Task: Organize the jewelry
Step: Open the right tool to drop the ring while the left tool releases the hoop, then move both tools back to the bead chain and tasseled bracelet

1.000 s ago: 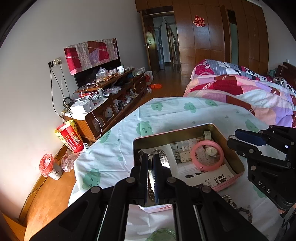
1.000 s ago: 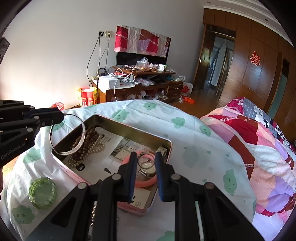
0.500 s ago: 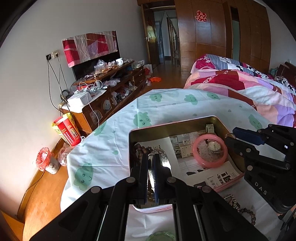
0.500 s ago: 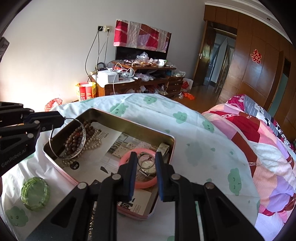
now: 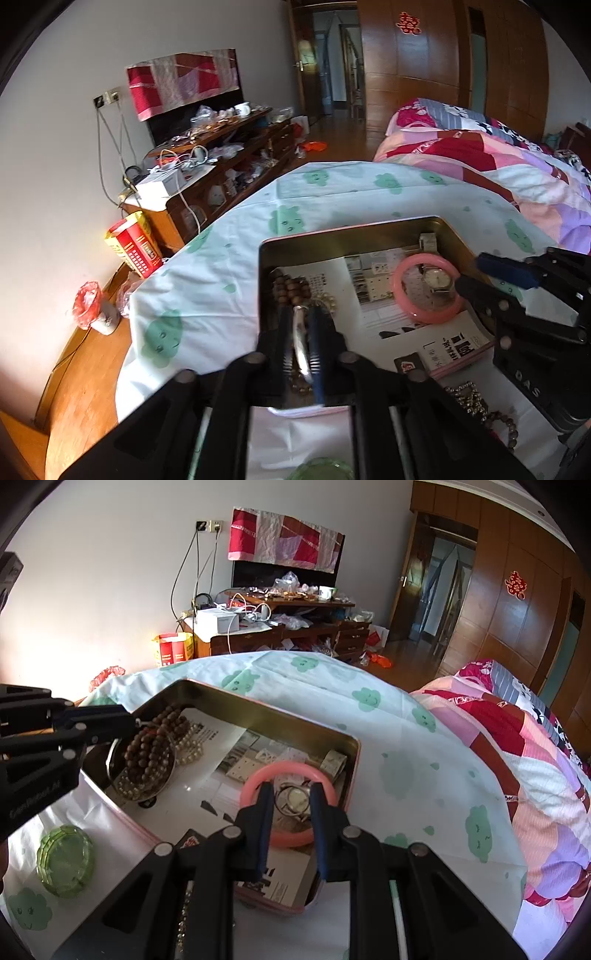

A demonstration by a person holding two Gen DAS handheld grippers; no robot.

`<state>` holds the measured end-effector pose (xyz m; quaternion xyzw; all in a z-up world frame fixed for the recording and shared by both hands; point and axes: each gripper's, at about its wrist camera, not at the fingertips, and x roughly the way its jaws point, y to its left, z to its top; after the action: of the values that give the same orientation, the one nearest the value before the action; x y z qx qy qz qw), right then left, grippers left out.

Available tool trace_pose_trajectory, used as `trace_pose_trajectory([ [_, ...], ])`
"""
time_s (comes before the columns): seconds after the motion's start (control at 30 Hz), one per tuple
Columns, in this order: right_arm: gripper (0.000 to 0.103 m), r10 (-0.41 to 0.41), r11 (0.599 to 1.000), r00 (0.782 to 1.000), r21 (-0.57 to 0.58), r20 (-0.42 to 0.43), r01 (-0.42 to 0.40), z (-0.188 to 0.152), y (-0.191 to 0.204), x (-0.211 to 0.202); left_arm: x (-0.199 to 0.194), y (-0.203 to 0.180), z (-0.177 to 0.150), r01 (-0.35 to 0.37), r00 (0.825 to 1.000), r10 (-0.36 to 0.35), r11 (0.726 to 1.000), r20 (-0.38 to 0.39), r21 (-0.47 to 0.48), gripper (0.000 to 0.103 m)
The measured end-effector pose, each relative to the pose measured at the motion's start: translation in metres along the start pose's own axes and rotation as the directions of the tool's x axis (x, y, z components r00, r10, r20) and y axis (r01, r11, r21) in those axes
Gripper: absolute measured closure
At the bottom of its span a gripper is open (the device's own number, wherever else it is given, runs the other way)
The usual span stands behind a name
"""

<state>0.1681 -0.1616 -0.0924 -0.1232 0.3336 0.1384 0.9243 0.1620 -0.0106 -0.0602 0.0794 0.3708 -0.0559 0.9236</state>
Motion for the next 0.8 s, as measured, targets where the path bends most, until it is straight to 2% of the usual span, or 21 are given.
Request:
trace_pose_trajectory([
  [0.03, 0.069, -0.005, 1.0, 1.0, 0.002, -0.001, 0.005, -0.001, 0.0, -0.001, -0.003, 0.001, -0.003, -0.01, 1.0, 0.01, 1.0, 0.009, -0.008, 0.045],
  [0.1, 0.051, -0.005, 1.0, 1.0, 0.015, 0.009, 0.005, -0.005, -0.001, -0.007, -0.016, 0.003, -0.01, -0.052, 0.997, 0.054, 0.998, 0.055, -0.031, 0.017],
  [0.17, 0.049, -0.019, 1.0, 1.0, 0.02, 0.016, 0.018, -0.009, -0.001, -0.015, -0.025, 0.003, -0.015, -0.037, 0.996, 0.039, 0.999, 0.075, -0.033, 0.017],
  [0.33, 0.048, -0.039, 0.998, 0.999, 0.057, 0.0, 0.039, -0.024, -0.007, -0.032, -0.041, -0.004, -0.039, -0.024, 0.999, 0.026, 0.998, 0.046, -0.054, 0.017],
  [0.4, 0.036, -0.049, 0.996, 0.999, 0.079, -0.006, 0.049, -0.036, -0.009, -0.042, -0.045, -0.011, -0.05, -0.005, 1.0, 0.007, 0.998, 0.03, -0.066, 0.017],
  [0.43, 0.034, -0.051, 0.995, 0.999, 0.087, -0.012, 0.052, -0.042, -0.01, -0.047, -0.047, -0.016, -0.055, 0.013, 1.0, -0.012, 0.998, 0.022, -0.064, 0.017],
  [0.57, 0.033, -0.033, 0.994, 0.998, 0.102, -0.047, 0.038, -0.071, -0.01, -0.064, -0.047, -0.04, -0.064, 0.035, 0.999, -0.035, 0.999, 0.001, -0.008, 0.016],
  [0.8, 0.028, -0.003, 0.997, 0.996, 0.08, -0.087, 0.01, -0.095, 0.003, -0.066, -0.033, -0.063, -0.065, 0.03, 0.999, -0.028, 0.999, -0.034, 0.043, 0.016],
])
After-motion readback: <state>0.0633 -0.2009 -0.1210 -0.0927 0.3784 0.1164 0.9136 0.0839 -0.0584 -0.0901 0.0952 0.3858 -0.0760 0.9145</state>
